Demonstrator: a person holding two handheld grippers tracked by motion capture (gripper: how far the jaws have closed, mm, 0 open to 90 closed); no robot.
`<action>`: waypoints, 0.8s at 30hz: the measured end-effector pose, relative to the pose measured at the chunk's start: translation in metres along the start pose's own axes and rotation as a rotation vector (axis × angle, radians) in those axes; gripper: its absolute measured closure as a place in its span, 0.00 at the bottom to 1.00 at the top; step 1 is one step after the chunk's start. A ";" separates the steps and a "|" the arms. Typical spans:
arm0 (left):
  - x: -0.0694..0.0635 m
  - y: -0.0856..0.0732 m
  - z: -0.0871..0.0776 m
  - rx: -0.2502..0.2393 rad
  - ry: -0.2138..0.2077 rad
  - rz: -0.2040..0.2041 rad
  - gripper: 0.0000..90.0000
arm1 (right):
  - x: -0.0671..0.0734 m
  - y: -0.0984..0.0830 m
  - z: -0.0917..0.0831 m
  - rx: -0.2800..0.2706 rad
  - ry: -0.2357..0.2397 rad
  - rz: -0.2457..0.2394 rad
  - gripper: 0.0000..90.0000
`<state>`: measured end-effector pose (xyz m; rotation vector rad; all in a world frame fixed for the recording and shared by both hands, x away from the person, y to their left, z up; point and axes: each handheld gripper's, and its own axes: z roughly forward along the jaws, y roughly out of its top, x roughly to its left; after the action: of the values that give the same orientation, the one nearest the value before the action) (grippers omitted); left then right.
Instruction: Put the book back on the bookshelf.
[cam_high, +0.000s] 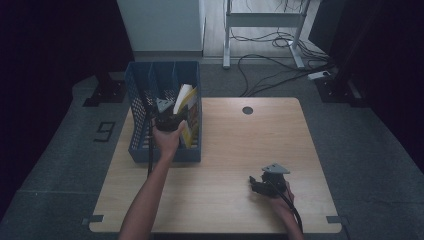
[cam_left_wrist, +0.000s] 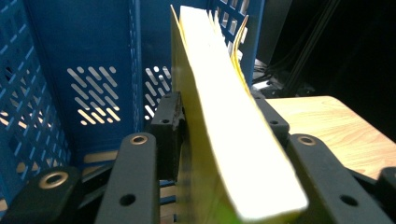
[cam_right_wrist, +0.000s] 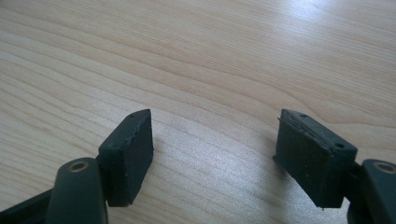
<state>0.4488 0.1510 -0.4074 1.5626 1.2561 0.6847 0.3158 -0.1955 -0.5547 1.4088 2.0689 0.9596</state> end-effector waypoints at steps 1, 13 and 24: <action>0.000 0.001 0.001 0.001 0.000 0.000 0.67 | 0.000 0.000 0.000 0.000 0.000 0.000 0.30; -0.006 0.008 0.012 0.028 0.041 0.003 0.81 | 0.000 0.000 0.000 0.000 0.000 0.000 0.30; -0.002 0.009 0.013 0.003 0.075 -0.009 0.83 | 0.000 0.000 0.000 0.000 0.000 0.001 0.30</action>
<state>0.4627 0.1445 -0.4036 1.5454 1.3190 0.7415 0.3158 -0.1955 -0.5547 1.4095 2.0685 0.9596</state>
